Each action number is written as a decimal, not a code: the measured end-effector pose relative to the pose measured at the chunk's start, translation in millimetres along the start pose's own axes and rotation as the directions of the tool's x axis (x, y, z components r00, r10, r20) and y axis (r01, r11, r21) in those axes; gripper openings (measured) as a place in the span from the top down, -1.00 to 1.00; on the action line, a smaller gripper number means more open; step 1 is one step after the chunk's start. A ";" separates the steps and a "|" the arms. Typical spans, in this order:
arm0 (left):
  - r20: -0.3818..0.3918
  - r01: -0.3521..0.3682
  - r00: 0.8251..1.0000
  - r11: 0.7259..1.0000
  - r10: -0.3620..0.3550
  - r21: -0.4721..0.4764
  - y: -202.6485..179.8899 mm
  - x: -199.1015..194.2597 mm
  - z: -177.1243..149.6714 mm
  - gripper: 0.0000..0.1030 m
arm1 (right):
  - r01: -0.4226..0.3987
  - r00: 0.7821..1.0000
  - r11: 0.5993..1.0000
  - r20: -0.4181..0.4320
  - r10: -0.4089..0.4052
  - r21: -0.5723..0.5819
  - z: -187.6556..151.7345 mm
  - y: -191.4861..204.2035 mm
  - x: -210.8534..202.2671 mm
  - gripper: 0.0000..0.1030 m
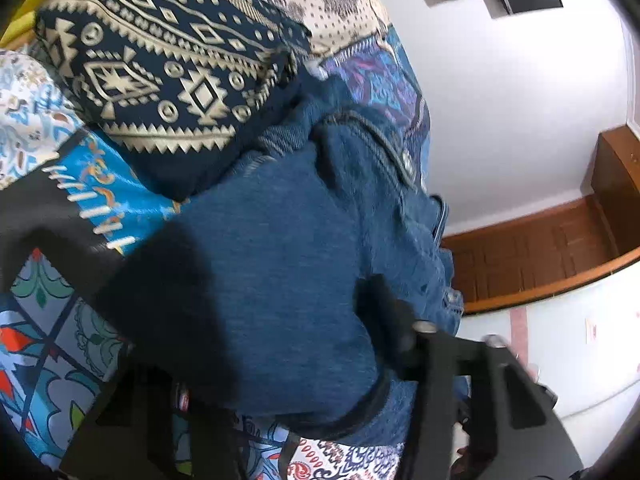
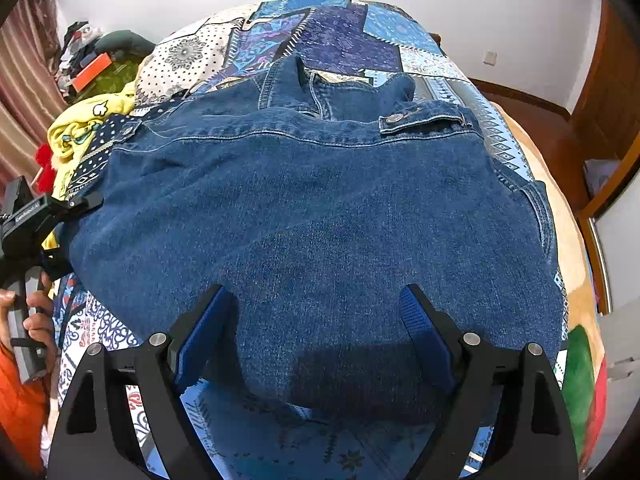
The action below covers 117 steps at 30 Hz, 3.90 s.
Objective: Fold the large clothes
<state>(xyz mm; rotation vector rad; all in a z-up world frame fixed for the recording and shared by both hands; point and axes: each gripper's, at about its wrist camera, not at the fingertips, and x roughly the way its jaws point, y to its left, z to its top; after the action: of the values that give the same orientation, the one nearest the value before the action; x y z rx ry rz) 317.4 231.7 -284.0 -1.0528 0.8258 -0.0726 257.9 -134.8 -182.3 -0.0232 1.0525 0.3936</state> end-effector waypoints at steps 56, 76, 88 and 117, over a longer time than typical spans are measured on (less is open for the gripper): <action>-0.033 -0.084 0.957 0.382 0.289 0.920 -245.2 101.8 -216.0 0.48 | 0.023 1.000 0.960 -0.002 -0.024 0.277 -70.4 -95.9 -55.7 -0.69; 0.136 -0.243 0.955 0.433 0.263 0.868 -238.9 -11.5 -162.9 -0.96 | -0.069 0.983 0.979 0.179 0.034 0.193 -41.9 -59.1 -108.1 -0.69; 0.158 -0.380 0.888 0.498 0.431 0.779 -159.0 -8.3 -121.6 -0.96 | -0.065 0.995 0.995 0.081 0.059 0.075 -13.0 -15.9 -60.2 -0.70; 0.216 -0.369 0.905 0.428 0.365 0.825 -210.8 37.6 -51.9 -0.97 | -0.077 0.989 0.994 0.122 0.086 -0.079 60.6 -33.6 -61.5 -0.84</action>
<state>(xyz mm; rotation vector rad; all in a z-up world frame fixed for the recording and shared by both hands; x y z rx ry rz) 378.7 67.4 -150.7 0.1112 0.8487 -0.0909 293.3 -172.4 -105.4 -0.0213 0.9169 0.5023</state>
